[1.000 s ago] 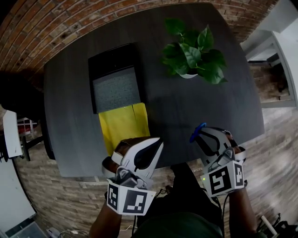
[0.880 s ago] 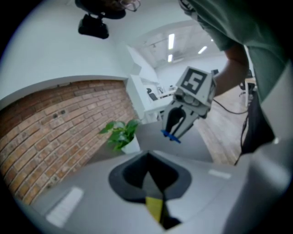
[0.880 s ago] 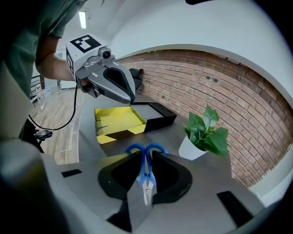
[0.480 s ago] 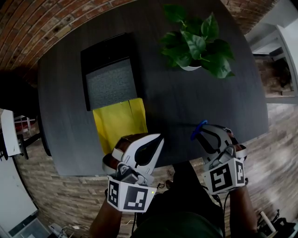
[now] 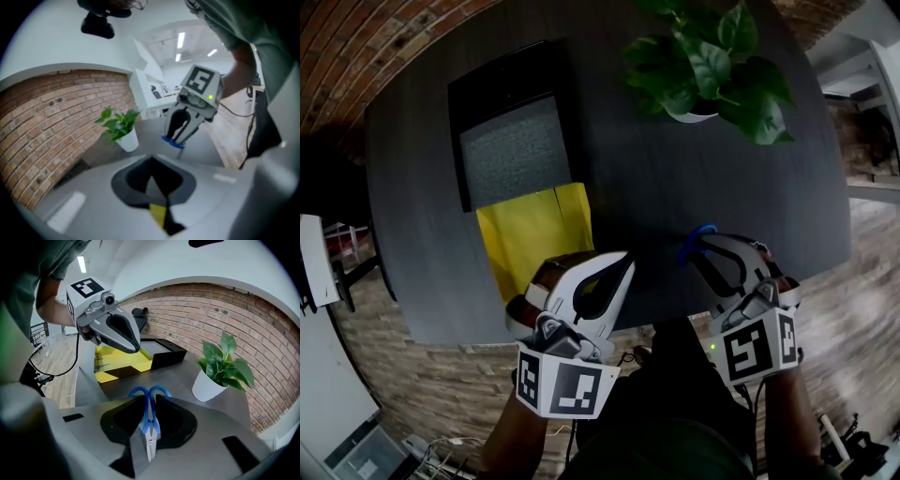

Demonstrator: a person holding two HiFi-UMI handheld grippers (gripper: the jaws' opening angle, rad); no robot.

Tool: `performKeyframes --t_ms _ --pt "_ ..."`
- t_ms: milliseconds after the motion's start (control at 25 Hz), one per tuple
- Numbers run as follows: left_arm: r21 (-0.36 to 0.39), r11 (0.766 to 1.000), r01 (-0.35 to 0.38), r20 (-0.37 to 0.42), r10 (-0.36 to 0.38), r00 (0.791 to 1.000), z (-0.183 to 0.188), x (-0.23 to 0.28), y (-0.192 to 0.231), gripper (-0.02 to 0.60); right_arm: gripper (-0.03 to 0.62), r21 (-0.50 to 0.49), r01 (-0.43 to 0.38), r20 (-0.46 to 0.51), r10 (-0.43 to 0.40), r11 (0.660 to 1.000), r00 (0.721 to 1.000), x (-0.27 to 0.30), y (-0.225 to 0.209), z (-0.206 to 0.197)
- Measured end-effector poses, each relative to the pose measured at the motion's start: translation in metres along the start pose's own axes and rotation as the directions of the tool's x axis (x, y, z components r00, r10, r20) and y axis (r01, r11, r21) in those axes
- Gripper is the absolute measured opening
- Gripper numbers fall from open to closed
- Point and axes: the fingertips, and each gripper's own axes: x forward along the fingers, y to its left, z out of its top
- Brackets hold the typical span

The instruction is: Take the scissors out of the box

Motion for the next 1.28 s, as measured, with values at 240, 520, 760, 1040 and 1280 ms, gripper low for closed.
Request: performKeyframes --t_ms 240,520,760,1040,1280 --pt "-0.015 1.0 -0.008 -0.009 0.008 1.0 -0.009 0.004 0.004 -0.002 0.075 -0.019 -0.025 0.014 0.025 1.0 1.0 0.016 0.0 0.001" --pt "-0.038 0.999 -0.014 -0.023 0.013 1.0 -0.022 0.003 0.006 -0.002 0.075 -0.023 -0.05 0.002 0.05 0.998 0.999 0.034 0.003 -0.003" --pt "-0.046 0.999 -0.026 -0.034 0.025 0.999 -0.029 0.0 0.011 -0.002 0.075 -0.019 -0.066 -0.018 0.065 0.998 0.998 0.048 0.006 -0.008" --pt "-0.051 0.997 -0.055 -0.049 0.053 0.997 -0.037 -0.012 0.018 -0.002 0.075 -0.034 -0.085 -0.026 0.085 0.996 0.996 0.063 0.011 -0.013" --pt "-0.048 0.995 -0.084 -0.06 0.081 0.995 -0.039 -0.028 0.022 -0.002 0.075 -0.049 -0.091 -0.05 0.088 0.995 0.995 0.07 0.013 -0.02"
